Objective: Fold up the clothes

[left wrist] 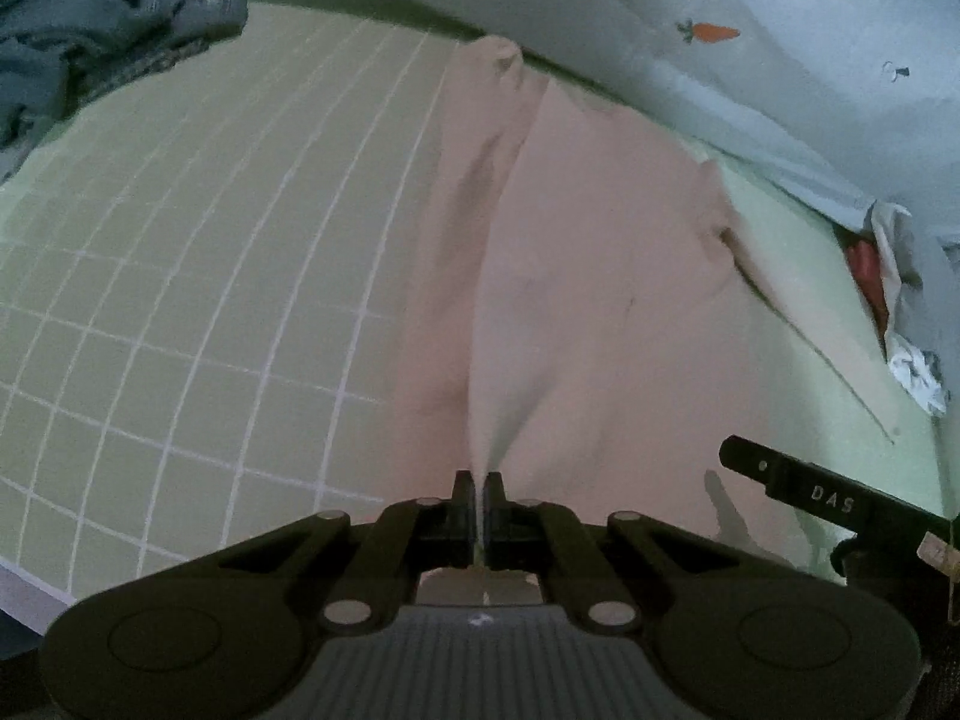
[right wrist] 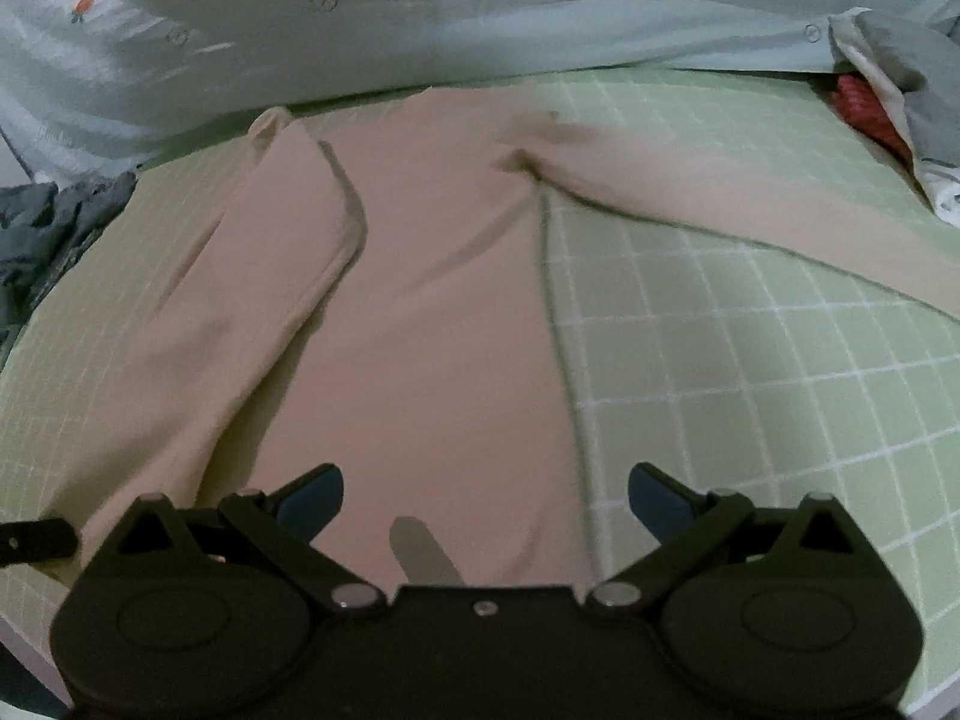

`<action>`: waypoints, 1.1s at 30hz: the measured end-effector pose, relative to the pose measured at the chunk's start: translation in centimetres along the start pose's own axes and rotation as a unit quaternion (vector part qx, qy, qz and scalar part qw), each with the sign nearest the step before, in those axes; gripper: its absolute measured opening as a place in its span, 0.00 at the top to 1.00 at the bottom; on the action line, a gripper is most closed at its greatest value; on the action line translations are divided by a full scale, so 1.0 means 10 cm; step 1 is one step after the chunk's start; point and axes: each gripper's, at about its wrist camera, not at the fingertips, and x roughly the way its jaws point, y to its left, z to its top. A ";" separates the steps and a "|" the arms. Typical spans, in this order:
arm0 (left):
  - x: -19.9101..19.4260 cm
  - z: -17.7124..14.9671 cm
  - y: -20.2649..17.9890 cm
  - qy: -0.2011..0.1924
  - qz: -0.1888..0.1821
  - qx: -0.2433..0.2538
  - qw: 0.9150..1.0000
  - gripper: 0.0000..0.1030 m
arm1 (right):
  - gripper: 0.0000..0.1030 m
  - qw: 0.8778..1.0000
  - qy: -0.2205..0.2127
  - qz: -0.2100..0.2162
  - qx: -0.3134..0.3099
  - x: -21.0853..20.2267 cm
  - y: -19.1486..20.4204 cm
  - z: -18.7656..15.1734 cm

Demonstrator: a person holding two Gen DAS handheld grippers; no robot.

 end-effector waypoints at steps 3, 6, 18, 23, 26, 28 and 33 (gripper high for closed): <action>0.05 -0.03 0.08 0.009 -0.005 0.008 1.000 0.97 | 0.01 1.000 0.006 -0.009 -0.001 -0.02 0.08 -0.08; 0.12 -0.05 0.12 0.017 -0.010 0.021 1.000 0.97 | 0.01 1.000 0.011 -0.027 0.003 -0.05 0.11 -0.15; 0.18 0.20 -0.02 0.023 -0.004 0.042 0.999 0.82 | 0.01 0.998 0.005 -0.057 0.040 -0.24 -0.02 -0.26; 0.09 0.39 -0.33 -0.019 0.018 0.061 0.998 0.44 | 0.01 0.998 -0.021 -0.044 0.049 -0.23 -0.19 -0.06; 0.05 0.44 -0.48 -0.044 0.032 0.069 0.996 0.28 | 0.01 0.997 -0.036 -0.038 0.054 -0.22 -0.35 0.07; 0.06 0.46 -0.57 -0.053 0.041 0.072 0.995 0.24 | 0.01 0.997 -0.041 -0.038 0.061 -0.19 -0.49 0.16; 0.17 0.57 -0.75 -0.055 0.052 0.056 0.996 0.24 | 0.00 0.995 -0.051 -0.041 0.076 -0.09 -0.84 0.34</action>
